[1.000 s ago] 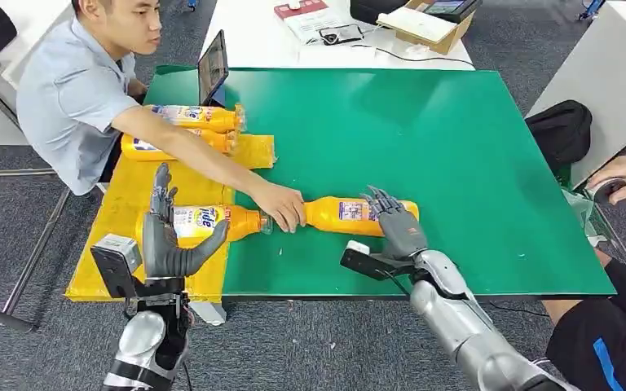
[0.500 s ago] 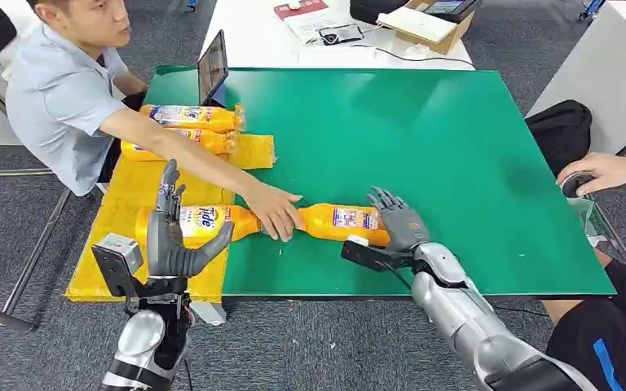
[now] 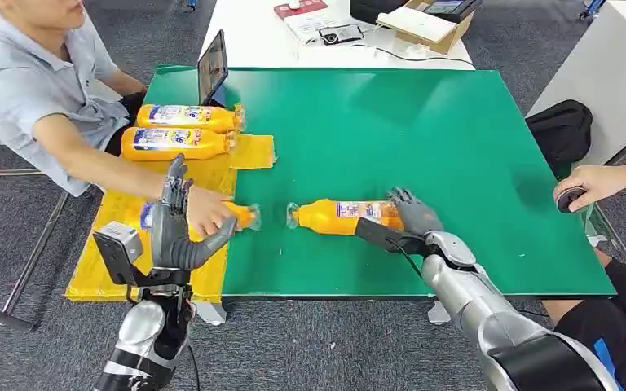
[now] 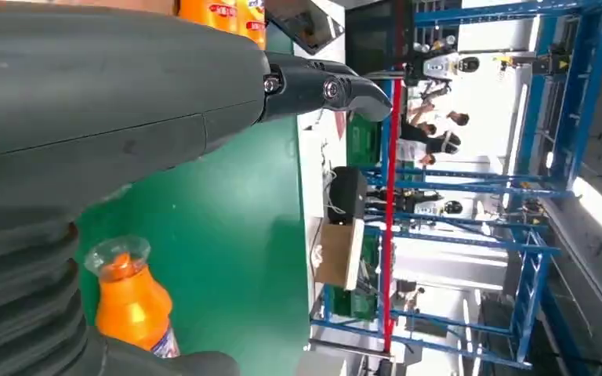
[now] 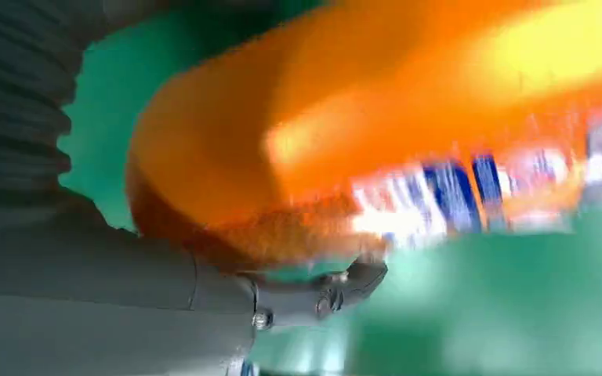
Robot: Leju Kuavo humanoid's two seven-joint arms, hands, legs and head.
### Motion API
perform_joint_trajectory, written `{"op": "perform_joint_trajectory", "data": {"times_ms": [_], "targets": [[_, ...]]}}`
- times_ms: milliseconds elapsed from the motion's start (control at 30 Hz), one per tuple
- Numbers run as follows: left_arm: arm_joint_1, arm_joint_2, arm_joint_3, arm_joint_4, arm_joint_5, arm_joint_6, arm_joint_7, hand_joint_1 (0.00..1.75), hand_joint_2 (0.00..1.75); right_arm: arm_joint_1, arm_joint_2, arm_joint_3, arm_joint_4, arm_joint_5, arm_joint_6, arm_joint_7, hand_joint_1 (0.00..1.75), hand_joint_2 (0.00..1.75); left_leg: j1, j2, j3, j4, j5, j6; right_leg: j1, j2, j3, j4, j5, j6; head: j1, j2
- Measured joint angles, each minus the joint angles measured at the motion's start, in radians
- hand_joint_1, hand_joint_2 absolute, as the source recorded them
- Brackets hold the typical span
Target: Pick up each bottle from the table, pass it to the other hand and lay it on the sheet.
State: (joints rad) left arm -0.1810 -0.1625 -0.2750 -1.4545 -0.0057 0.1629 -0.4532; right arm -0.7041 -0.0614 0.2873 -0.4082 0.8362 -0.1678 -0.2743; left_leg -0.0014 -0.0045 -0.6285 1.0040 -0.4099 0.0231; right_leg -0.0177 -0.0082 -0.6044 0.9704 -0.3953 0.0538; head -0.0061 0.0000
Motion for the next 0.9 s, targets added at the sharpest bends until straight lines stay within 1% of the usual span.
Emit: {"op": "perform_joint_trajectory", "data": {"times_ms": [200, 233, 267, 400, 433, 500, 533, 600, 700, 833, 900], "targets": [[-0.015, 0.002, -0.001, 0.018, 0.005, -0.002, 0.002, 0.0, 1.75, -0.015, 0.0, 0.0, 0.019, 0.0, 0.022, -0.012, 1.61, 1.75, 0.0, 0.0, 0.0, 0.0, 0.0, 0.0, 0.0, 0.0, 0.0, 0.0, 0.0, 0.0, 0.0, 0.0], [-0.015, 0.002, -0.001, 0.02, 0.005, -0.002, 0.002, 0.0, 1.75, -0.017, 0.0, 0.0, 0.021, 0.0, 0.022, -0.012, 1.69, 1.75, 0.0, 0.0, 0.001, 0.0, 0.0, 0.0, 0.0, 0.0, 0.0, 0.0, 0.0, 0.0, 0.0, 0.0], [-0.015, 0.002, -0.001, 0.021, 0.005, -0.002, 0.002, 0.0, 1.75, -0.018, 0.0, 0.0, 0.023, 0.0, 0.022, -0.012, 1.73, 1.75, 0.0, 0.0, 0.001, 0.0, 0.0, 0.0, 0.0, 0.0, 0.0, 0.0, 0.0, 0.0, 0.0, 0.0], [-0.017, 0.003, -0.002, 0.026, 0.006, -0.006, 0.003, 0.0, 1.75, -0.026, 0.0, 0.0, 0.031, 0.0, 0.037, -0.013, 1.66, 1.75, 0.0, 0.0, 0.001, 0.0, 0.0, 0.0, 0.0, 0.0, 0.001, 0.0, 0.0, 0.0, 0.0, 0.0], [-0.017, 0.004, -0.002, 0.027, 0.01, -0.008, 0.003, 0.0, 1.75, -0.029, 0.0, 0.0, 0.032, 0.0, 0.046, -0.013, 1.71, 1.75, 0.0, 0.0, 0.001, 0.0, 0.0, 0.0, 0.0, 0.0, 0.001, 0.0, 0.0, 0.0, 0.0, 0.0], [-0.018, 0.007, -0.001, 0.029, 0.021, -0.018, 0.007, 0.0, 1.75, -0.034, 0.0, 0.0, 0.035, 0.002, 0.066, -0.013, 1.71, 1.75, 0.0, 0.0, 0.001, 0.0, 0.0, 0.0, 0.0, 0.0, 0.001, 0.0, 0.0, 0.0, 0.0, 0.0], [-0.018, 0.009, -0.001, 0.029, 0.025, -0.02, 0.007, 0.0, 1.75, -0.035, 0.0, 0.0, 0.036, 0.002, 0.072, -0.013, 1.75, 1.75, 0.0, 0.0, 0.001, 0.0, 0.0, 0.0, 0.0, 0.0, 0.0, 0.0, 0.0, 0.0, 0.0, 0.0], [-0.021, 0.011, -0.001, 0.031, 0.032, -0.034, 0.009, 0.0, 1.75, -0.036, -0.003, 0.0, 0.038, -0.004, 0.103, -0.051, 1.75, 1.75, 0.0, 0.0, 0.002, 0.0, 0.0, 0.0, 0.0, 0.0, 0.0, 0.0, 0.0, 0.0, 0.0, 0.0], [-0.029, 0.014, -0.002, 0.045, 0.052, -0.064, 0.01, 0.0, 1.75, -0.034, -0.016, 0.0, 0.04, -0.028, 0.159, -0.145, 1.75, 1.75, 0.0, 0.002, 0.002, 0.0, 0.0, 0.0, 0.0, 0.002, 0.001, 0.0, 0.0, 0.0, 0.0, 0.0], [-0.033, 0.016, -0.002, 0.061, 0.06, -0.074, 0.009, 0.0, 1.75, -0.01, -0.019, -0.015, 0.04, -0.109, 0.178, -0.259, 1.75, 1.75, 0.0, 0.002, 0.004, 0.0, 0.0, 0.0, 0.0, 0.002, 0.002, 0.0, 0.0, 0.0, 0.0, 0.0], [-0.034, 0.016, -0.002, 0.07, 0.066, -0.075, 0.005, 0.0, 1.75, 0.004, -0.017, -0.029, 0.037, -0.159, 0.205, -0.315, 1.75, 1.75, 0.0, 0.002, 0.004, 0.0, 0.0, 0.0, 0.0, 0.002, 0.003, 0.0, 0.0, 0.0, 0.0, 0.0]]}}
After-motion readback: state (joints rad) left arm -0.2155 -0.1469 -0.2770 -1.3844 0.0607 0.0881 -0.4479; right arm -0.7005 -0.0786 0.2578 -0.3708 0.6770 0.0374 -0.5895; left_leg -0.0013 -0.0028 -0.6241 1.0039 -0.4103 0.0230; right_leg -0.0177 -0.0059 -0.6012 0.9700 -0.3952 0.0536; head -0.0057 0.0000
